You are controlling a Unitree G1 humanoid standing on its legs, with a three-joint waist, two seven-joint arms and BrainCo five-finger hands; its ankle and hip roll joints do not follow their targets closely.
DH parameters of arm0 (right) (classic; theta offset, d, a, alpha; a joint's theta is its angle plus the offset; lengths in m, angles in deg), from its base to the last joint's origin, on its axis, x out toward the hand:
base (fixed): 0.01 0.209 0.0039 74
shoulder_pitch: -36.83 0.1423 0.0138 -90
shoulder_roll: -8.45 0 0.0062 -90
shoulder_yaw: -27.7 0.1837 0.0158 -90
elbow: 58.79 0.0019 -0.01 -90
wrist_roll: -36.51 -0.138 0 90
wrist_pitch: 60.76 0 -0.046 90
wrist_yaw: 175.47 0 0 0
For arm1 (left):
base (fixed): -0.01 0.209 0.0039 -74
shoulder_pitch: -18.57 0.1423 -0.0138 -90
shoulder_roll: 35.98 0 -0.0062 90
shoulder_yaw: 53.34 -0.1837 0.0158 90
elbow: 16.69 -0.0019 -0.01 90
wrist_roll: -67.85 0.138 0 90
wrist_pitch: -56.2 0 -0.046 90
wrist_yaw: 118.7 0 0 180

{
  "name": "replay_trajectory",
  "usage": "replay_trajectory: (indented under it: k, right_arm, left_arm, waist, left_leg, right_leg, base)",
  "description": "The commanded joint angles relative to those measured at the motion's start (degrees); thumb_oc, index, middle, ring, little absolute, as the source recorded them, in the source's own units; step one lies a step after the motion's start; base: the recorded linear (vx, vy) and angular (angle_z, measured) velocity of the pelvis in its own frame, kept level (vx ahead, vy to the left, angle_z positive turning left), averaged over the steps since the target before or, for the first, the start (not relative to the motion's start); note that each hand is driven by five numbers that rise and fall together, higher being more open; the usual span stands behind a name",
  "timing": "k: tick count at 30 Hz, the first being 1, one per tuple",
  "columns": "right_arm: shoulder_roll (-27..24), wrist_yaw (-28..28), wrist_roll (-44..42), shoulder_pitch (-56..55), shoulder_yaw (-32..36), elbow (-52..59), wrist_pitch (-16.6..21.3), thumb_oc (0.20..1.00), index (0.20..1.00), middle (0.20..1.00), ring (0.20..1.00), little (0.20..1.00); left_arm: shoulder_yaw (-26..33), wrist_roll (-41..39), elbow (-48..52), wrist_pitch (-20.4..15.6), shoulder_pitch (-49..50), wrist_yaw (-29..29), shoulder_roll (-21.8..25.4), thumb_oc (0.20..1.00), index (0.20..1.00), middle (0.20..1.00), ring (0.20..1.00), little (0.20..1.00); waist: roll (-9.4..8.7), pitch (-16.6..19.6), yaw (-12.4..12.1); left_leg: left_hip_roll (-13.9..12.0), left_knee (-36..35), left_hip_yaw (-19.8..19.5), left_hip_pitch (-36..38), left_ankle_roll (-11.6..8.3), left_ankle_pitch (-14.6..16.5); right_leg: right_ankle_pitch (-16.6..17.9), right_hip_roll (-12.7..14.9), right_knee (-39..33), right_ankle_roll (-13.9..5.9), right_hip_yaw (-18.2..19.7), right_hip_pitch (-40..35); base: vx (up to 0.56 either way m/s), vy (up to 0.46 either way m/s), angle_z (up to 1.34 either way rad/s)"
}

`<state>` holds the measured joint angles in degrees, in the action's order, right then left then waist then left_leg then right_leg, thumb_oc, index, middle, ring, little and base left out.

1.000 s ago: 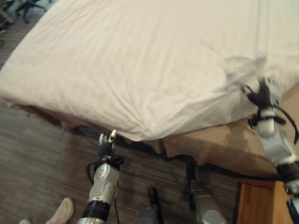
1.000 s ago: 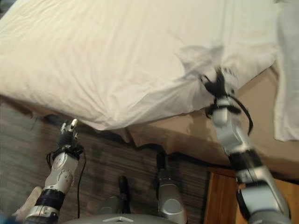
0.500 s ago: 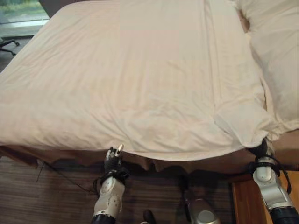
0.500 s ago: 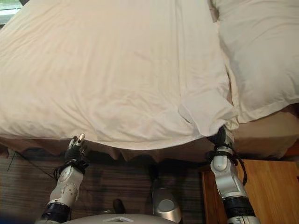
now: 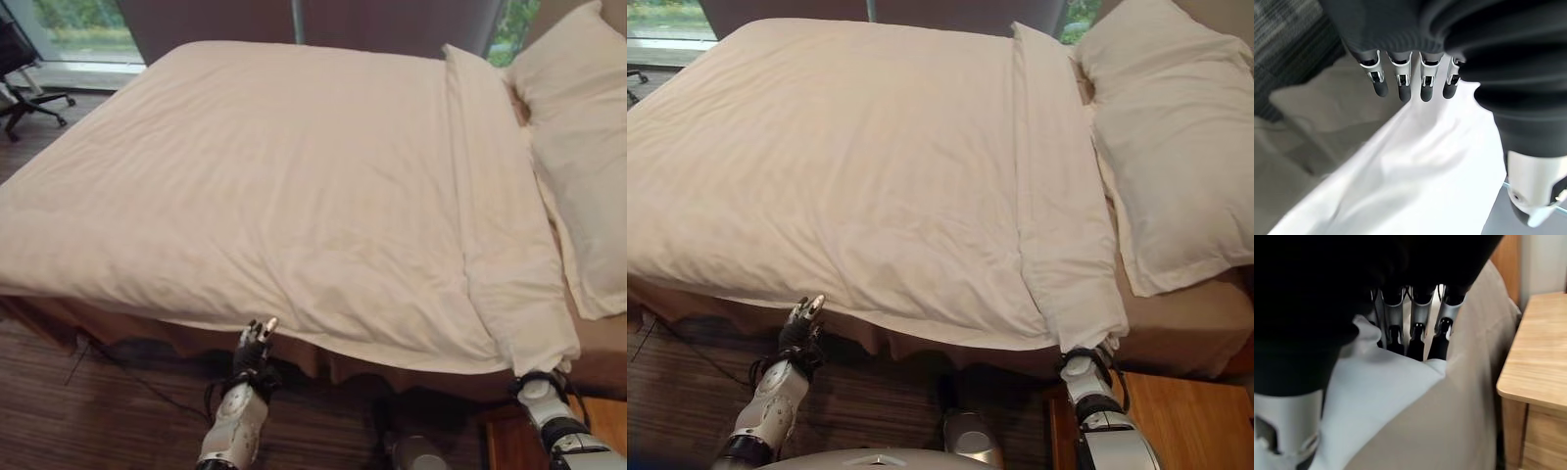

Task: Making the bed.

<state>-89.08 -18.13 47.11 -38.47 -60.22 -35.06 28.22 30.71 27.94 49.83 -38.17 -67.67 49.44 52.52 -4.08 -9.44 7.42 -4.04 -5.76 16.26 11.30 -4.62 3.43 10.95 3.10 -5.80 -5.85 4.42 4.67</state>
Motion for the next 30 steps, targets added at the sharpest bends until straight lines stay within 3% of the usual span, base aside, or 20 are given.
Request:
replay_trajectory:
  k: [1,9,11,15,16,17,21,22,23,26,30]
  right_arm:
    - [-4.98,1.69,-3.39,-17.74,0.93,-13.24,-9.71,1.000,1.000,1.000,1.000,1.000]
    - [-14.69,-0.48,2.13,-19.11,4.14,5.17,-10.77,1.000,1.000,1.000,1.000,1.000]
    - [-16.43,-1.92,4.20,-22.31,9.34,23.40,-12.06,1.000,1.000,1.000,1.000,1.000]
    - [-16.55,-3.64,4.15,-22.46,12.91,35.69,-11.38,1.000,1.000,1.000,1.000,1.000]
    - [-16.52,-4.56,2.88,-21.30,13.44,38.41,-9.93,0.435,0.435,0.435,0.435,0.435]
    - [-16.14,-5.69,-0.39,-19.16,13.93,41.69,-7.08,0.200,0.200,0.200,0.200,0.200]
    - [-9.40,-7.60,-17.65,-11.32,15.44,48.35,3.05,0.200,0.200,0.200,0.200,0.200]
    - [-5.56,-7.21,-26.67,-7.22,14.64,49.32,8.09,0.200,0.200,0.200,0.200,0.200]
    - [-5.56,-7.20,-26.70,-7.18,14.62,49.27,8.13,0.200,0.200,0.200,0.200,0.200]
    - [1.12,-2.03,-46.25,-0.67,12.61,51.52,16.61,0.200,0.200,0.200,0.200,0.200]
    - [4.45,-0.72,-54.93,3.85,11.62,51.99,21.00,0.200,0.200,0.200,0.200,0.200]
  left_arm:
    - [4.06,0.51,0.02,-1.32,-0.48,2.77,-0.55,1.000,1.000,1.000,1.000,1.000]
    - [4.85,1.40,2.12,-0.17,1.22,2.63,-0.49,1.000,1.000,1.000,1.000,1.000]
    - [6.98,1.95,2.73,0.83,1.76,2.21,-0.66,1.000,1.000,1.000,1.000,1.000]
    - [8.30,2.10,2.52,0.96,1.77,2.00,-1.09,1.000,1.000,1.000,1.000,1.000]
    - [8.34,2.17,2.06,0.76,1.38,1.89,-1.31,1.000,1.000,1.000,1.000,1.000]
    - [8.20,2.50,1.61,0.61,1.10,1.90,-1.49,1.000,1.000,1.000,1.000,1.000]
    - [6.48,3.00,1.35,1.18,-0.28,1.95,-2.24,1.000,1.000,1.000,1.000,1.000]
    - [5.75,2.38,1.31,1.34,-0.56,2.09,-1.93,1.000,1.000,1.000,1.000,1.000]
    - [5.77,2.37,1.31,1.34,-0.57,2.09,-1.91,1.000,1.000,1.000,1.000,1.000]
    - [4.35,1.05,1.17,1.29,-0.40,3.45,-1.49,1.000,1.000,1.000,1.000,1.000]
    - [3.22,0.30,0.49,0.78,0.18,3.85,-1.77,1.000,1.000,1.000,1.000,1.000]
  waist:
    - [-0.72,-1.73,4.01]
    - [-3.47,-0.71,2.78]
    - [-4.47,-0.20,2.86]
    - [-4.75,0.06,2.88]
    - [-4.74,0.06,3.00]
    - [-4.54,0.00,2.95]
    - [-3.42,0.19,2.59]
    - [-3.10,0.24,1.99]
    - [-3.13,0.25,2.02]
    - [-1.69,0.08,0.51]
    - [-0.31,-0.32,-0.41]
  left_leg:
    - [-0.61,0.76,-1.57,-0.83,1.62,3.22]
    - [-1.92,0.76,-1.69,-1.12,1.24,2.81]
    - [-2.46,0.76,-1.72,-1.31,1.20,2.85]
    - [-2.63,0.76,-2.00,-1.35,1.09,2.90]
    - [-2.70,0.76,-2.05,-1.35,1.01,2.94]
    - [-2.79,0.76,-2.04,-1.13,0.97,3.06]
    - [-3.03,0.76,-2.36,-0.69,1.04,3.63]
    - [-2.96,0.76,-2.81,-1.06,0.84,3.05]
    - [-2.95,0.76,-2.82,-1.09,0.84,3.03]
    - [-2.96,0.76,-3.65,-1.58,0.46,2.80]
    - [-2.99,0.76,-4.55,-2.20,0.10,2.32]
  right_leg:
    - [-2.84,3.93,1.04,-4.41,1.20,3.90]
    - [-3.03,4.07,0.88,-4.64,-0.01,3.49]
    - [-3.30,3.93,0.91,-4.56,-0.30,3.38]
    - [-3.42,3.67,0.99,-4.63,-0.20,3.36]
    - [-3.43,3.53,0.99,-4.63,0.06,3.44]
    - [-3.53,3.39,1.01,-4.63,0.23,3.30]
    - [-4.35,3.06,1.13,-4.41,0.52,2.98]
    - [-4.06,3.28,0.98,-4.10,0.44,3.17]
    - [-4.05,3.29,0.98,-4.10,0.43,3.19]
    - [-4.36,3.61,0.88,-3.93,-0.18,3.05]
    - [-4.73,3.84,0.80,-3.74,-0.75,2.93]
  base:
    - [-0.02,-0.031,0.07]
    - [0.00,-0.036,-0.16]
    - [0.03,-0.012,-0.22]
    - [0.02,0.004,0.02]
    - [0.00,0.000,0.00]
    - [0.00,0.000,0.00]
    - [0.04,0.021,-0.08]
    - [0.04,0.008,-0.01]
    - [0.02,-0.007,-0.03]
    - [0.04,-0.016,0.04]
    - [0.03,-0.051,0.16]
